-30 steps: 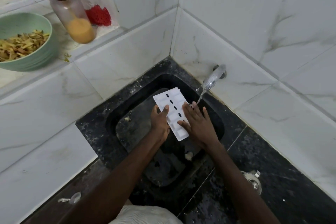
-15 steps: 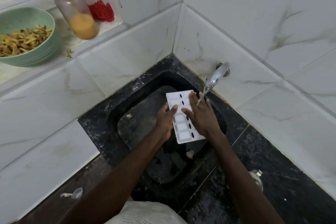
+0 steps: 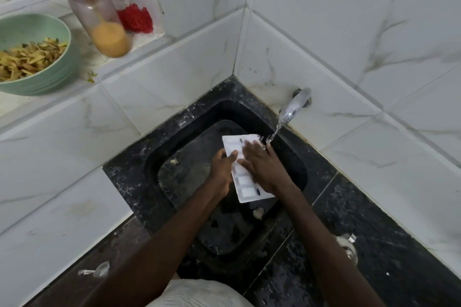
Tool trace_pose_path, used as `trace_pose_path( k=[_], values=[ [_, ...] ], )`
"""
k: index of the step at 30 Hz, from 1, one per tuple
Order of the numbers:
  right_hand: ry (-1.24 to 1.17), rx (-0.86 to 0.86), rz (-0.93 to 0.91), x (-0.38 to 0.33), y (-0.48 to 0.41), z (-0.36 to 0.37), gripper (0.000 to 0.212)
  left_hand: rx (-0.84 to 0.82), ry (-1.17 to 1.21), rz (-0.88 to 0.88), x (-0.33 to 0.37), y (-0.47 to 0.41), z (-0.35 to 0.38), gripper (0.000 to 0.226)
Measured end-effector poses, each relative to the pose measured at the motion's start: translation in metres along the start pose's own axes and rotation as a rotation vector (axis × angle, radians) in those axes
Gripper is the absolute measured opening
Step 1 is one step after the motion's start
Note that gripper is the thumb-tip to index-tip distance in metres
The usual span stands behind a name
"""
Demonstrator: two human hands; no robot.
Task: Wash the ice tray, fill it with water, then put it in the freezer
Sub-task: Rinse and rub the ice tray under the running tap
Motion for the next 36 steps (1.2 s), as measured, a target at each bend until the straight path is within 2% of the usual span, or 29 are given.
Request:
trace_pose_path(
  k=[2,3,6,8,9,11,13,15,19,21,24,25,27,28,29,32,34,36],
  values=[
    [-0.043,-0.044,-0.024,-0.004,0.005,0.013,0.054,0.128,0.053,-0.027,0.002,-0.003,-0.009,0.019],
    [-0.132,0.015,0.02,-0.005,0.007,0.019,0.05,0.177,0.093,-0.036,0.003,-0.005,-0.012,0.018],
    [-0.483,0.374,0.301,-0.006,0.021,0.025,0.05,0.206,0.237,-0.012,0.01,-0.009,-0.014,0.029],
    [-0.718,0.482,0.5,-0.002,0.025,0.04,0.052,0.176,0.272,-0.02,0.011,-0.008,-0.011,0.033],
    [-0.885,0.472,0.579,-0.001,0.024,0.048,0.056,0.155,0.281,-0.025,0.01,-0.007,-0.009,0.034],
    [-1.372,0.44,0.741,-0.001,0.018,0.063,0.065,0.093,0.273,-0.019,0.006,-0.006,-0.005,0.037],
    [-1.862,0.489,0.842,-0.002,0.012,0.07,0.05,0.009,0.223,-0.015,0.005,-0.003,-0.002,0.042],
    [-2.004,0.588,0.86,0.003,0.012,0.066,0.042,-0.052,0.169,-0.015,0.009,-0.002,-0.004,0.047],
    [-2.021,0.587,0.805,0.023,0.014,0.059,0.041,-0.311,0.192,-0.017,0.024,-0.004,-0.023,0.065],
    [-1.954,0.529,0.794,0.036,0.016,0.057,0.04,-0.419,0.241,-0.03,0.032,-0.007,-0.04,0.06],
    [-1.8,0.407,0.709,0.049,0.02,0.046,0.036,-0.442,0.25,-0.067,0.04,-0.009,-0.059,0.032],
    [-1.762,0.36,0.662,0.051,0.02,0.043,0.034,-0.415,0.189,-0.095,0.04,-0.009,-0.062,0.03],
    [-1.694,0.265,0.555,0.055,0.018,0.037,0.031,-0.341,0.052,-0.177,0.032,-0.013,-0.07,0.055],
    [-1.657,0.207,0.495,0.055,0.016,0.036,0.031,-0.339,-0.022,-0.22,0.028,-0.013,-0.071,0.072],
    [-1.617,0.143,0.434,0.055,0.014,0.035,0.032,-0.383,-0.093,-0.254,0.025,-0.009,-0.067,0.079],
    [-1.438,0.007,0.327,0.048,0.008,0.027,0.034,-0.584,-0.249,-0.326,0.01,0.003,-0.051,0.056],
    [-1.304,0.025,0.302,0.046,0.007,0.019,0.033,-0.66,-0.281,-0.288,0.002,0.002,-0.042,0.051],
    [-1.231,0.132,0.341,0.047,0.006,0.012,0.03,-0.586,-0.277,-0.227,-0.002,-0.003,-0.04,0.052]
  ],
)
Point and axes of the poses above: each hand's wrist, its own y-axis away from the middle knuckle, its own z-axis out of the palm, x = y × z, the point moved 4 cm from there along -y, towards the middle knuckle, and after that the axes turned 5 degrees about -y, right-handed, at the moved point
